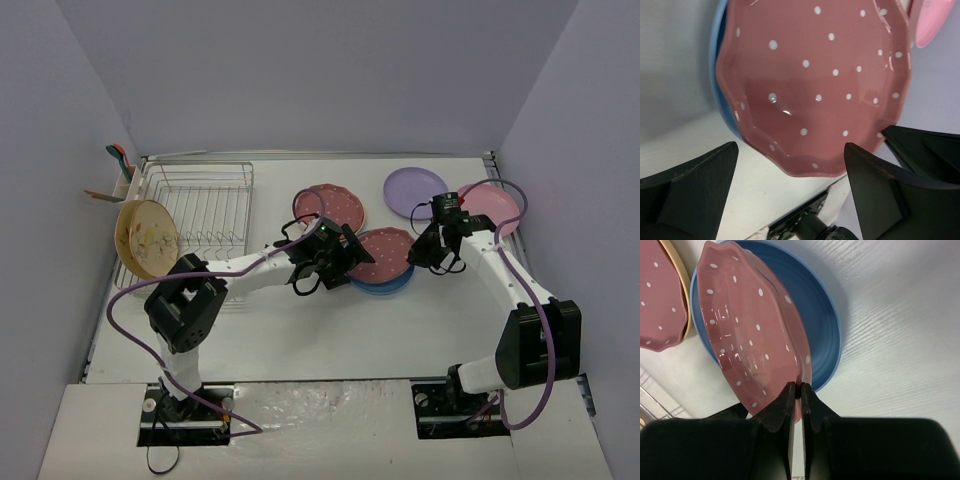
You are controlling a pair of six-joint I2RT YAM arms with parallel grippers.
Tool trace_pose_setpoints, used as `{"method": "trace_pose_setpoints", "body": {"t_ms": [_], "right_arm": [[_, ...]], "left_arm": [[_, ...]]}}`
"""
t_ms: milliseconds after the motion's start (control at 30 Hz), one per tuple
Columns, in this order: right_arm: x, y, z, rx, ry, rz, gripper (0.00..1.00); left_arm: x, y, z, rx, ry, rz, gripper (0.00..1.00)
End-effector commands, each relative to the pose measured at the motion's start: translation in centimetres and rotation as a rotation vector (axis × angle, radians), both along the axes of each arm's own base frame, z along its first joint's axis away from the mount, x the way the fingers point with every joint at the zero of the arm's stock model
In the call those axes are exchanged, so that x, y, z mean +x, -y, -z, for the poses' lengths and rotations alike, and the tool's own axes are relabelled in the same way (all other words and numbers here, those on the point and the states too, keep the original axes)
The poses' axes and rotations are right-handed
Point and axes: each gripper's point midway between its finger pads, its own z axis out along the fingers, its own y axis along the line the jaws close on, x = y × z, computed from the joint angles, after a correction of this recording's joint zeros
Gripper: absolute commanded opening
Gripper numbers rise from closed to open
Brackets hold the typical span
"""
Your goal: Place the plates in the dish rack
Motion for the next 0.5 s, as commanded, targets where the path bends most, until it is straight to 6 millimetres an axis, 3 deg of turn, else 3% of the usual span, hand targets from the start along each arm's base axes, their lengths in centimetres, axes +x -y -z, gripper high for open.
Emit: {"method": "trace_pose_setpoints", "body": {"t_ms": [0, 200, 467], "right_arm": [[0.8, -1.5, -2.6, 0.082, 0.077, -0.003, 0.0], [0.5, -1.9, -2.3, 0.109, 0.059, 0.001, 0.0], [0.9, -2.4, -3.3, 0.136, 0.077, -0.001, 0.0]], "left_arm": [[0.9, 2.8, -3.3, -0.18, 0.011, -0.024, 0.84], [0.8, 3.3, -2.5, -0.207, -0.016, -0.028, 0.83], [0.5, 2.6, -1.7, -0.22, -0.038, -0.068, 0.83]]}}
